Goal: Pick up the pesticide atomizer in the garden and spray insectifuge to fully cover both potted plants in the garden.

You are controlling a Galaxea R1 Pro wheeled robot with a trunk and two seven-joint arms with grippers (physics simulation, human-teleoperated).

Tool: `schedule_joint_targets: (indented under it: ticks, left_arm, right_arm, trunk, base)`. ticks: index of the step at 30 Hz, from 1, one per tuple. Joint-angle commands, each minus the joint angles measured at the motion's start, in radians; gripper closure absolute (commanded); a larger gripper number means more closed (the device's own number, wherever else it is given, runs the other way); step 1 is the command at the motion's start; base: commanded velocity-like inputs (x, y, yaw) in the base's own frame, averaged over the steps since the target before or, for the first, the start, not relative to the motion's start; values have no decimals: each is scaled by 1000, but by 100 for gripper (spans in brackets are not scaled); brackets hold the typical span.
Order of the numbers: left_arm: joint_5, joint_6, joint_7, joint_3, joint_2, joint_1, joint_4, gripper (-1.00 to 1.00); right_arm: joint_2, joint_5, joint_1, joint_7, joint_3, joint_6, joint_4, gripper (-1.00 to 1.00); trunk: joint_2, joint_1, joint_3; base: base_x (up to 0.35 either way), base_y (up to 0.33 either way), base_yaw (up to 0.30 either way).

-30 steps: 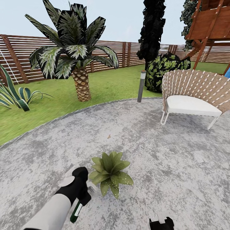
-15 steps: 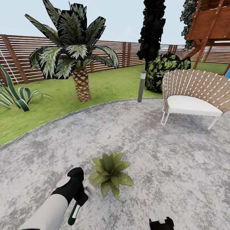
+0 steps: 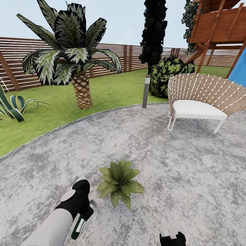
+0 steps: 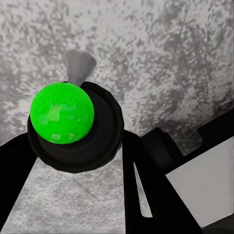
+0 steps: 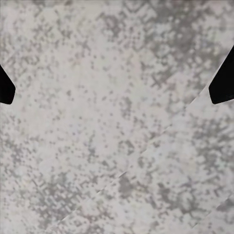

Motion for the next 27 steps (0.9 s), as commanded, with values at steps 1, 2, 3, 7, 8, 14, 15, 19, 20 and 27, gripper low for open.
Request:
schedule_joint_targets:
  ticks: [1,2,3,7,8,14,15,19,20,27]
  left_arm:
    - [-10,5,-10,6,-3,-4,-6,100]
    - [-10,6,-10,7,-4,-7,-7,100]
    - [-9,6,-10,7,-5,-11,-9,100]
    - [-9,8,-10,8,-15,-17,-10,100]
    - [-9,8,-9,8,-17,-17,-11,100]
    - [-10,7,22,6,-12,-2,-1,100]
    - [-9,6,36,6,-9,-2,0,100]
    - [-1,7,62,7,-8,-2,-2,100]
    - [-1,7,63,9,-9,-2,-2,100]
    - [0,7,65,10,-15,-3,-12,100]
  right_arm:
    - [0,-4,0,-4,8,-2,0,-100]
    - [0,-4,0,-4,8,-2,0,-100]
    - [0,-4,0,-4,8,-2,0,-100]
    - [0,-4,0,-4,8,-2,0,-100]
    - [0,-4,0,-4,8,-2,0,-100]
    - [-12,-3,0,-4,8,-2,2,-100]
    - [-13,-3,0,-4,8,-2,2,-100]
    - [-14,-3,0,-4,8,-2,1,-100]
    - [-14,-3,0,-4,8,-2,1,-100]
    - [-14,-5,0,-4,8,-2,0,-100]
  trunk:
    - [0,0,-1]
    - [0,0,-1]
    - [0,0,-1]
    - [0,0,-1]
    - [0,0,-1]
    - [0,0,-1]
    - [0,0,-1]
    - [0,0,-1]
    - [0,0,-1]
    - [0,0,-1]
  base:
    - [-1,2,-1]
    - [-1,1,-1]
    - [0,0,0]
    - [0,0,0]
    - [0,0,0]
    - [0,0,0]
    - [15,0,0]
    - [124,0,0]
    - [262,0,0]
    - [120,0,-1]
